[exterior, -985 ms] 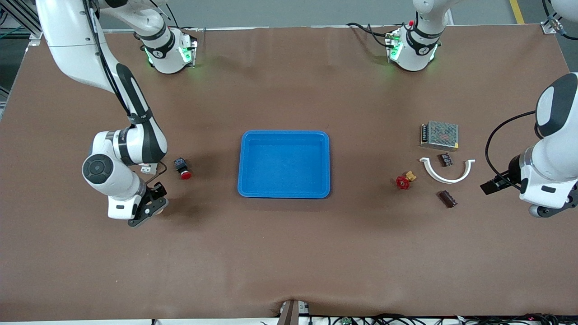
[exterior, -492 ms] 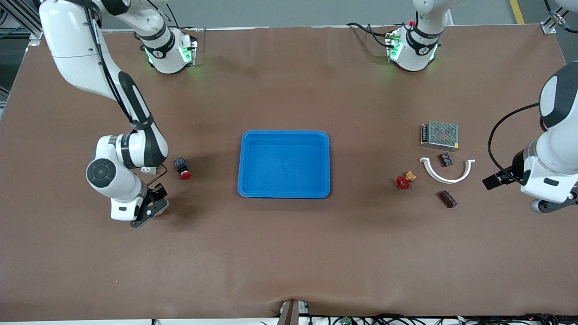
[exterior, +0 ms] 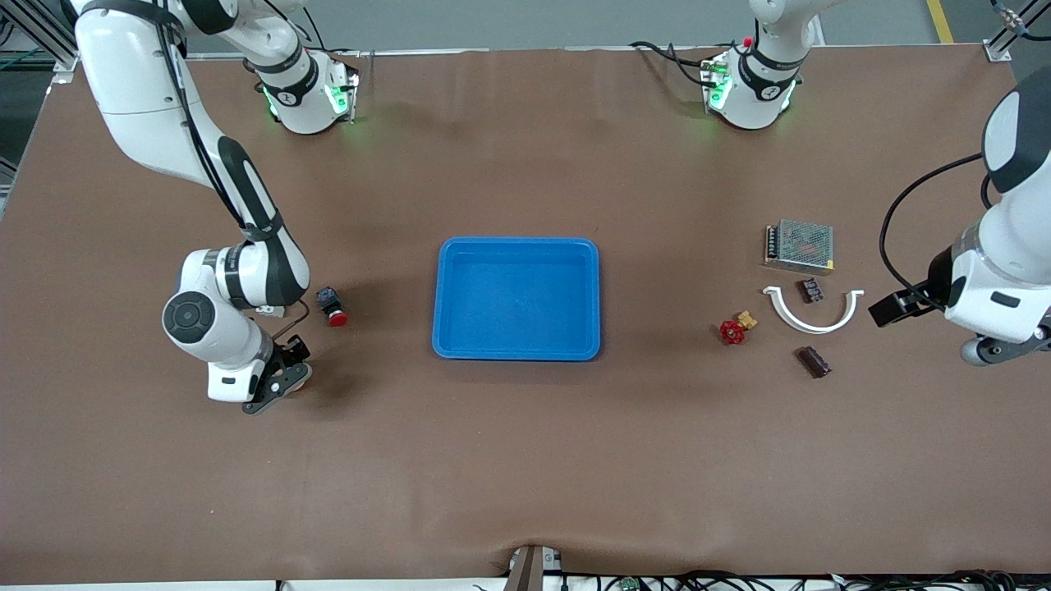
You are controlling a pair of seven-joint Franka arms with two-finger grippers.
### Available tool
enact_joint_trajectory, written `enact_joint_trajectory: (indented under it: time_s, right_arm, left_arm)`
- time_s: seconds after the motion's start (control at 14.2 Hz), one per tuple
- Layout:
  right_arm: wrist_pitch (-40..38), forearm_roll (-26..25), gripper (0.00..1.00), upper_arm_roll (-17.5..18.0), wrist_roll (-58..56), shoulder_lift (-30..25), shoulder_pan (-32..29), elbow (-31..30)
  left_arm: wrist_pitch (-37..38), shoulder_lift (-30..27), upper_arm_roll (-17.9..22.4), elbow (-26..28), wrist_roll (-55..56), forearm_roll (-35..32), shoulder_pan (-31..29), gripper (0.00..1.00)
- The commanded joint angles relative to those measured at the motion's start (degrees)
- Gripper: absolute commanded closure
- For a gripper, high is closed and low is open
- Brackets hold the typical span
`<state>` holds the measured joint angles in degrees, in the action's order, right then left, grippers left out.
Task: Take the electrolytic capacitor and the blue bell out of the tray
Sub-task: 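Retract the left arm to rest while the right gripper carries the bell, then lower the bell beside the first bell and open the right gripper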
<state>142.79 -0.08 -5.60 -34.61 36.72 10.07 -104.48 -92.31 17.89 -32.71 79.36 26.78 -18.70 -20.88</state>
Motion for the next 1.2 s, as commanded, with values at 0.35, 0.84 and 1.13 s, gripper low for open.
enact_joint_trajectory:
  time_s: [0.35, 0.84, 1.13]
  right_arm:
    - [0.2, 1.3, 0.32, 1.2, -1.3, 0.5, -1.3, 0.6]
    - [-1.0, 3.7, 0.00, 1.2, -1.0, 0.3, -1.3, 0.9]
    - [-10.0, 5.4, 0.00, 1.2, -0.4, -0.1, -0.9, 5.6]
  left_arm:
    - [1.0, -10.5, 18.9, 4.7, -18.2, 10.2, 11.6, 0.00]
    - [0.9, -17.5, 26.4, 10.9, -22.4, 15.0, 16.1, 0.00]
    - [0.8, -19.8, 26.4, 12.9, -22.5, 15.0, 16.7, 0.00]
